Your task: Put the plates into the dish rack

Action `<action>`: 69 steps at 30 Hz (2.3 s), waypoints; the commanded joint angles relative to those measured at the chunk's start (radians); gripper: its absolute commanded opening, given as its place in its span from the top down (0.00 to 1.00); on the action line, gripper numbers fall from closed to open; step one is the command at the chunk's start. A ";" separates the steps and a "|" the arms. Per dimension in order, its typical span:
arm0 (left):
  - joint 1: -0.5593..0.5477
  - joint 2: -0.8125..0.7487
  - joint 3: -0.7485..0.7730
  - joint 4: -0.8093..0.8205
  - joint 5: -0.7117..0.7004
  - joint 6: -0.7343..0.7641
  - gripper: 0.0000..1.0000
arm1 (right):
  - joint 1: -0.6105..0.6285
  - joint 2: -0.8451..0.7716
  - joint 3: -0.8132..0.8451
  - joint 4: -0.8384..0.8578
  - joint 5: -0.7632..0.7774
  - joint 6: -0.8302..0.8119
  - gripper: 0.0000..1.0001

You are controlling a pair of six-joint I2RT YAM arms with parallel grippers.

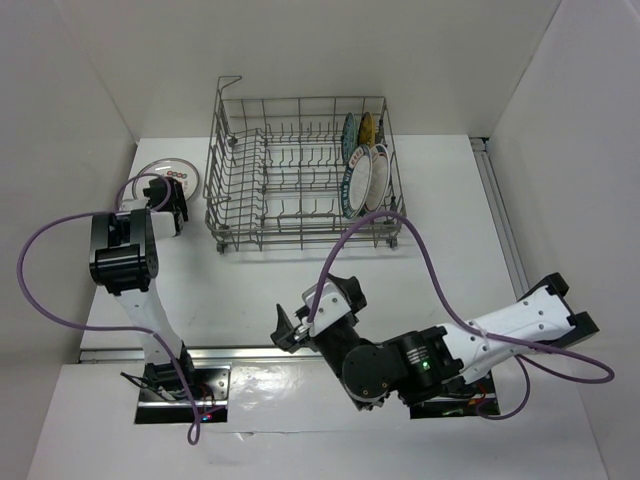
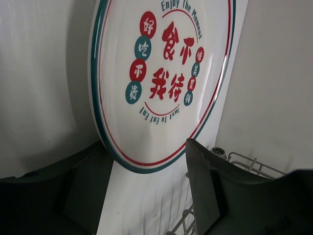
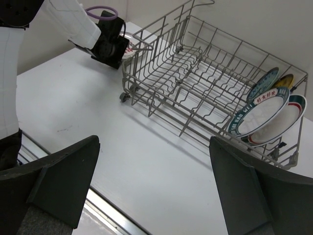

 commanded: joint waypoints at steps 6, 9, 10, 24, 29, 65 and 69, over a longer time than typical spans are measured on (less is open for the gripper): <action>0.010 0.041 -0.017 -0.128 0.017 -0.062 0.46 | -0.003 -0.068 -0.026 0.022 -0.010 0.021 0.00; 0.021 0.061 -0.018 -0.138 0.042 -0.071 0.58 | -0.003 -0.082 -0.026 0.022 -0.030 0.051 0.00; 0.021 0.061 0.001 -0.159 0.051 -0.071 0.57 | -0.003 -0.093 -0.026 0.013 -0.030 0.052 0.00; 0.112 0.123 -0.002 -0.101 0.221 -0.005 1.00 | -0.003 -0.121 -0.044 0.003 -0.030 0.091 0.00; 0.066 0.103 0.214 -0.330 0.110 0.278 1.00 | 0.006 -0.130 -0.044 -0.017 -0.040 0.130 0.00; -0.112 -1.074 0.369 -0.699 0.662 1.150 1.00 | -0.448 0.039 0.498 -0.072 -0.555 -0.073 0.00; -0.112 -1.167 0.251 -0.681 0.788 1.118 1.00 | -0.448 0.142 0.650 -0.110 -0.567 -0.086 0.00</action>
